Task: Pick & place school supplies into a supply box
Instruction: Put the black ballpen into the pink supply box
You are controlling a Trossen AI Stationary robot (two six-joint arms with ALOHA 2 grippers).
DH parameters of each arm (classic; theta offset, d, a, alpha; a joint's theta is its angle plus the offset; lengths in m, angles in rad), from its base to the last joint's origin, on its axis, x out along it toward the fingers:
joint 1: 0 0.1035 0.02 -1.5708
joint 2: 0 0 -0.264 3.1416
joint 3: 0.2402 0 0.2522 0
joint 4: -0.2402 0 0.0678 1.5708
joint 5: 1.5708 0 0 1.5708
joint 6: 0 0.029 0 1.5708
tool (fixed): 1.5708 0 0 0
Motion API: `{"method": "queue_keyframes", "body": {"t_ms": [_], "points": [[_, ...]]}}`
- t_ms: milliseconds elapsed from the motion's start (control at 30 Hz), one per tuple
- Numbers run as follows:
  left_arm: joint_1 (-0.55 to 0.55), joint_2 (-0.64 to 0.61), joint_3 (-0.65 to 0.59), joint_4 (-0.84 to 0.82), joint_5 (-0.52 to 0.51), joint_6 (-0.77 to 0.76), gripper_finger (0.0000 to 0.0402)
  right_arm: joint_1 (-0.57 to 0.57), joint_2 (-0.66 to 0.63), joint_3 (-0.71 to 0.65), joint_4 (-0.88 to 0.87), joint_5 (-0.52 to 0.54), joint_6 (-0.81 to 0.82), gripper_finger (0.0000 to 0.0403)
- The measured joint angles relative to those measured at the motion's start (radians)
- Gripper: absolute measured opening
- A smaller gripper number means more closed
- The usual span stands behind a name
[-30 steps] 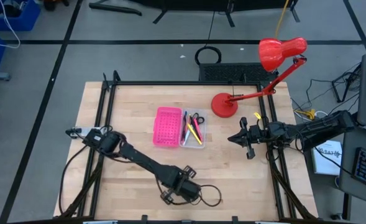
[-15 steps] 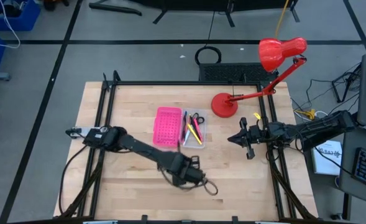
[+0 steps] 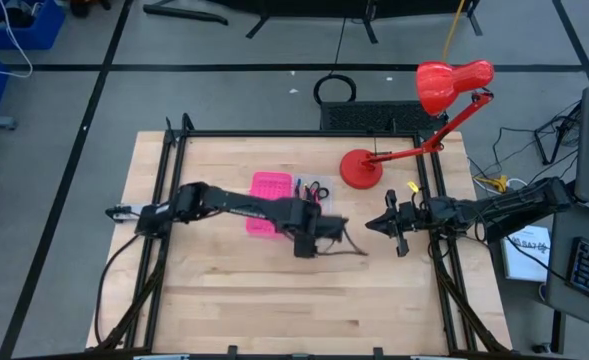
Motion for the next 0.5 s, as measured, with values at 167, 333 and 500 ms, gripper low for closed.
{"method": "queue_keyframes", "body": {"t_ms": [167,333,500], "points": [[0.102,0.0,0.0,0.033,0.158,0.053,0.0029,0.0,0.0,0.0,0.0,0.0,-0.03,0.0],[0.182,0.0,0.001,0.038,0.242,0.092,0.0029,0.0,0.0,0.0,0.033,-0.001,-0.098,0.0],[0.235,-0.002,-0.015,0.02,0.359,0.092,0.0024,0.0,0.0,0.0,0.061,-0.003,-0.095,0.0]]}}
